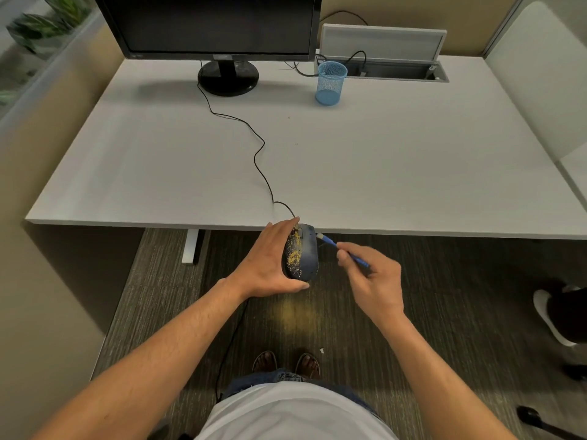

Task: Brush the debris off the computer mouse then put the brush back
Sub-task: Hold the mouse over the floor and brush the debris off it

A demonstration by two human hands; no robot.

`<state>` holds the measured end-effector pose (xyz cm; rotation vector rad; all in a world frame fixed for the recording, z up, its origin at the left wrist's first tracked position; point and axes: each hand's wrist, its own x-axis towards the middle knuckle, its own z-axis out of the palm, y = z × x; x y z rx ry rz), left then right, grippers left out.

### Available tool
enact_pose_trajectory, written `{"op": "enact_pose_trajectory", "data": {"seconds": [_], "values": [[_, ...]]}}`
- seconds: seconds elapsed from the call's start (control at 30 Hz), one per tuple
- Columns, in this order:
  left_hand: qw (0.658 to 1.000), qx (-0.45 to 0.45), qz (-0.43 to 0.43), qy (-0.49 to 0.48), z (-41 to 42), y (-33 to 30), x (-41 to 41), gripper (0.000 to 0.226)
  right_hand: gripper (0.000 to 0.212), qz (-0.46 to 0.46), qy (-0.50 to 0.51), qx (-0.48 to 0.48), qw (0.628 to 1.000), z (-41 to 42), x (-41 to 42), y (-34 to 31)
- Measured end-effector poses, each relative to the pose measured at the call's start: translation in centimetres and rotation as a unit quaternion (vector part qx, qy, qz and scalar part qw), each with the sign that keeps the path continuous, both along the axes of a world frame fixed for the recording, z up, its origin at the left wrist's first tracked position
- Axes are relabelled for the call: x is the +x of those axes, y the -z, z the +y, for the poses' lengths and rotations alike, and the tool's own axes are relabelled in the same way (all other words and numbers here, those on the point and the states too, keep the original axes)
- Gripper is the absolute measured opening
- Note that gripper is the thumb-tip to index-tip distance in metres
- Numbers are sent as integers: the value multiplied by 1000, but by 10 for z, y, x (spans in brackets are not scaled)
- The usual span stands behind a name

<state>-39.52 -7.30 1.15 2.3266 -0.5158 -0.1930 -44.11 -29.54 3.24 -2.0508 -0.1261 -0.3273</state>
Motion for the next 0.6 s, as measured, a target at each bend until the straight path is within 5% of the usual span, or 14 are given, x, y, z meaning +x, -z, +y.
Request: {"op": "enact_pose_trajectory", "data": {"seconds": [0.37,0.6], "values": [[1000,2,-6,9,2,3,3,119,17,37,-45,-56,997,6,38,6],[1000,-2,1,-10,6,6,7,120,23,85,-27,31,996,6,6,14]]}}
